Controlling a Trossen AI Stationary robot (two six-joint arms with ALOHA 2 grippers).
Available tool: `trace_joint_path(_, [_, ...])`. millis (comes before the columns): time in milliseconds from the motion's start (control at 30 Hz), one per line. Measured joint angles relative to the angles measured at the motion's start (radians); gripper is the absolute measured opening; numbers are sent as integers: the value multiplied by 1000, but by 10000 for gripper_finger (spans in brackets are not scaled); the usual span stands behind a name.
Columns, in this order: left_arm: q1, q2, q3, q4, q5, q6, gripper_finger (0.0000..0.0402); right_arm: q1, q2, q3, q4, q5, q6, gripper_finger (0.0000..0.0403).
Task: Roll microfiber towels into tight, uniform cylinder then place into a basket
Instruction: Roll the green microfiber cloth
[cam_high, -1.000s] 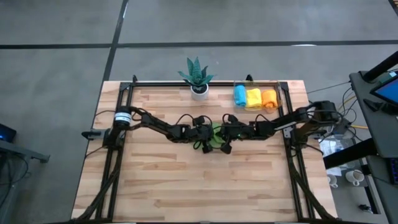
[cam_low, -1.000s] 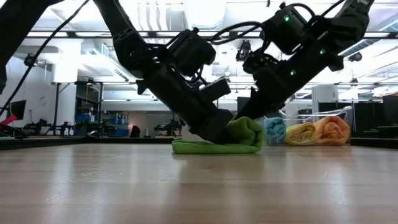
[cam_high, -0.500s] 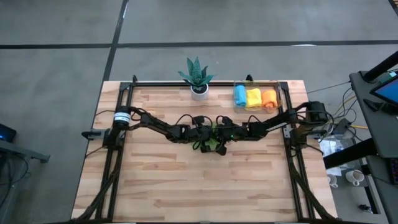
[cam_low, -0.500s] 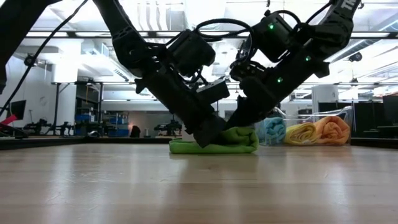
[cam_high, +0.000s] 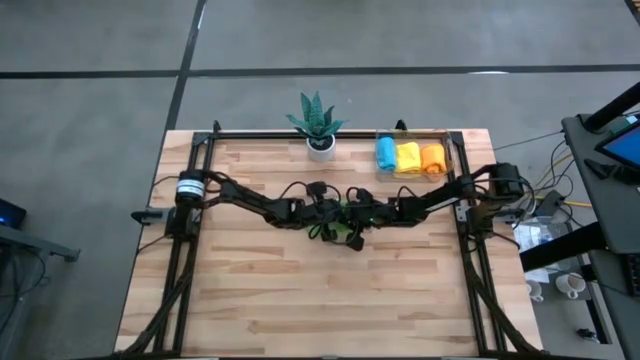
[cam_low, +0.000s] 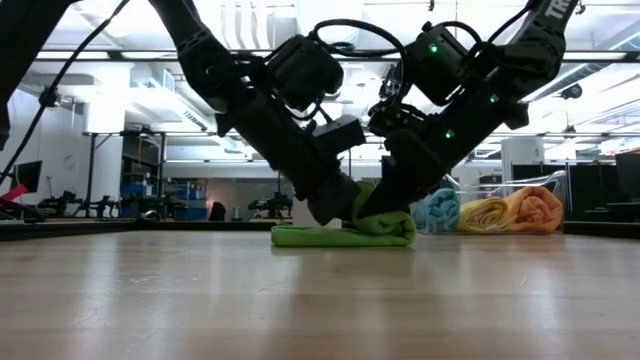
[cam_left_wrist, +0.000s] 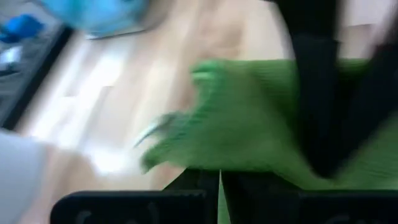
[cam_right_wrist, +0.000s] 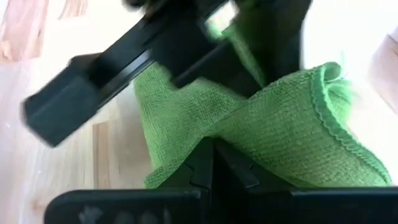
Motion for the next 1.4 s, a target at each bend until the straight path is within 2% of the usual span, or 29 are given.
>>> trace_joint_path(400, [0,-14,-4,-19,-383,51,0,0,9,1,9,0,25,8])
trace_joint_path(500, [-13,-30,-6,-26,-402,58,0,0,36,1,54,0,34,8])
trace_joint_path(700, [-60,-92,-21,-25,-307,102,0,-2,97,13,104,0,34,8])
trace_joint_path(900, [-58,-138,-86,-22,81,101,0,-2,107,29,101,0,28,8])
trace_joint_path(967, [-56,-134,-96,-5,150,96,0,-2,105,29,101,0,21,8])
trace_joint_path(1200, [-27,-57,-149,261,151,94,0,-3,102,26,85,7,17,8])
trace_joint_path(1400, [-8,-38,-155,305,127,67,0,-5,102,26,84,16,17,9])
